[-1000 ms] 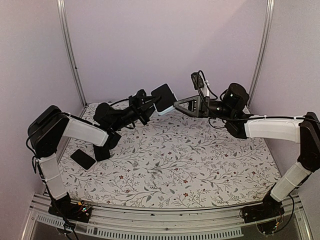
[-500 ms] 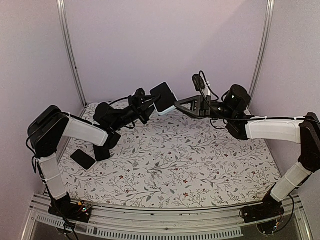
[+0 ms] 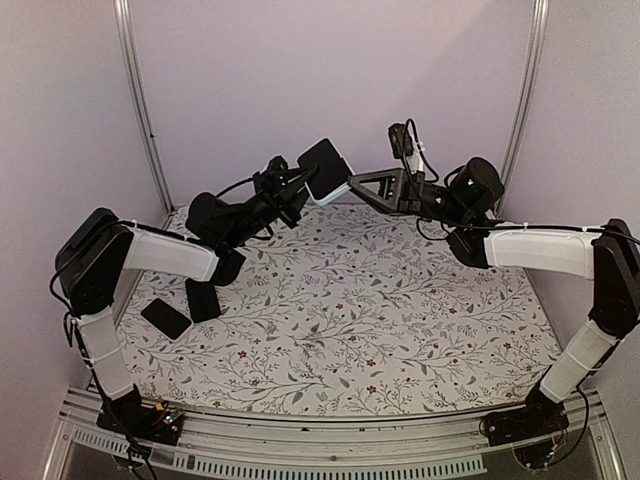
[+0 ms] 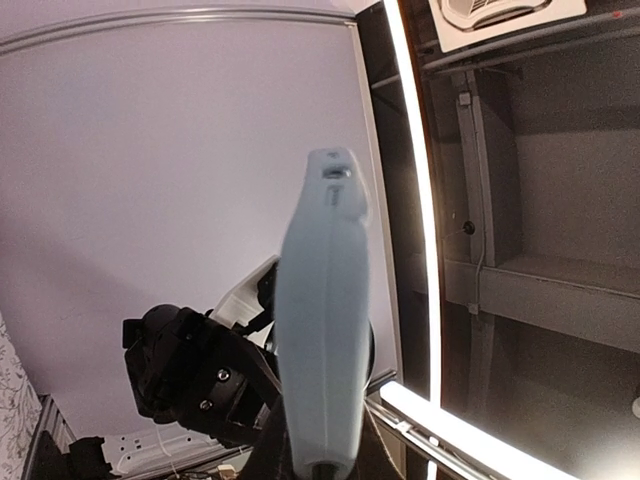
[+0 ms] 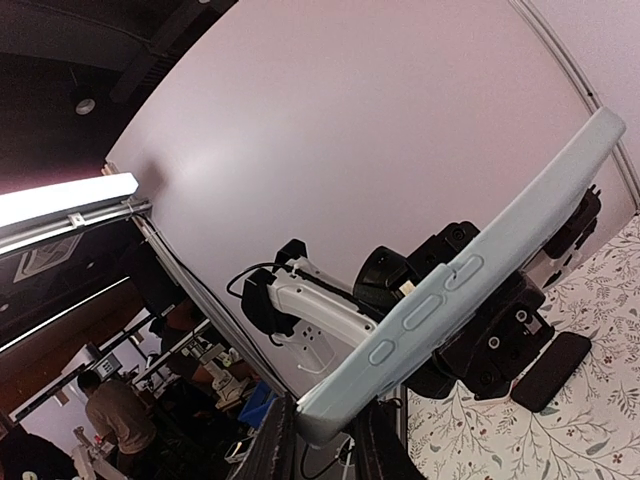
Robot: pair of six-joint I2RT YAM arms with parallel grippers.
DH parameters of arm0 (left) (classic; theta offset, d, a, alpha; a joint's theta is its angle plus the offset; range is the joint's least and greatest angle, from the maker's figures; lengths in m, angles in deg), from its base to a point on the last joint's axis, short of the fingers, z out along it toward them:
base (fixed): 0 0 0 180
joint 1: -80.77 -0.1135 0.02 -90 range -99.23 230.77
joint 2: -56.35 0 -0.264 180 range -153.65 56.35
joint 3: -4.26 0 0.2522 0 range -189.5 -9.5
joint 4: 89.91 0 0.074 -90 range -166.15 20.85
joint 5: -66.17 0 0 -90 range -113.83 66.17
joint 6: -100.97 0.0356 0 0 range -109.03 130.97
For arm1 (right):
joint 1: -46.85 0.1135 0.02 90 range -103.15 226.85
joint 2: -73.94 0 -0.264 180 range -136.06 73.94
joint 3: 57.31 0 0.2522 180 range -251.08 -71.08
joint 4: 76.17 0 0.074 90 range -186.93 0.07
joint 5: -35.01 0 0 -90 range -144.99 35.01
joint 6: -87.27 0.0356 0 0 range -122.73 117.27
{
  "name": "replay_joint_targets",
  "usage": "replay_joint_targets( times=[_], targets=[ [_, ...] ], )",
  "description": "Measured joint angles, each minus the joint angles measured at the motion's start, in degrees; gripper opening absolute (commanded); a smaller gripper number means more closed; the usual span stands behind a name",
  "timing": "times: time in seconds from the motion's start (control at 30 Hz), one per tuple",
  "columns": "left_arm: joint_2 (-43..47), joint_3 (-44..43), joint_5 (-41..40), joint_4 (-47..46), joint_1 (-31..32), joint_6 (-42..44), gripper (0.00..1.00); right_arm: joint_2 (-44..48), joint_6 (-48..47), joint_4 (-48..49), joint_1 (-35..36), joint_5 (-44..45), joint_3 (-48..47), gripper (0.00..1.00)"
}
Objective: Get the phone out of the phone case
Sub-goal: Remove the bottom right corner of the phone case from the phone.
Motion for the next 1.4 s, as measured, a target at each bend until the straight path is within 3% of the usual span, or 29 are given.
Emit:
replay_joint_targets(
  times=[0.7,0.9,1.07,1.27,1.4],
  targets=[
    [-1.03,-4.55,-0.50,-0.07,1.14,-4.68,0.00,-3.19,6.29,13.79,-0.24,-0.79,-1.92,0.00],
    [-0.85,-3.93,-0.59,-0.09,1.01,-3.96,0.00,-3.10,6.21,12.96,-0.22,-0.94,-1.57,0.22],
    [-0.50,-1.01,0.15,-0.04,0.87,-1.97,0.00,-1.29,3.52,7.56,0.28,0.09,1.42,0.35],
    [-0.31,0.35,1.20,-0.02,0.87,-0.48,0.00,1.01,1.29,3.15,0.72,0.96,3.39,0.33],
    [0.02,0.85,1.44,-0.02,0.87,-0.09,0.00,1.77,0.66,1.79,0.94,1.66,4.02,0.22]
  ],
)
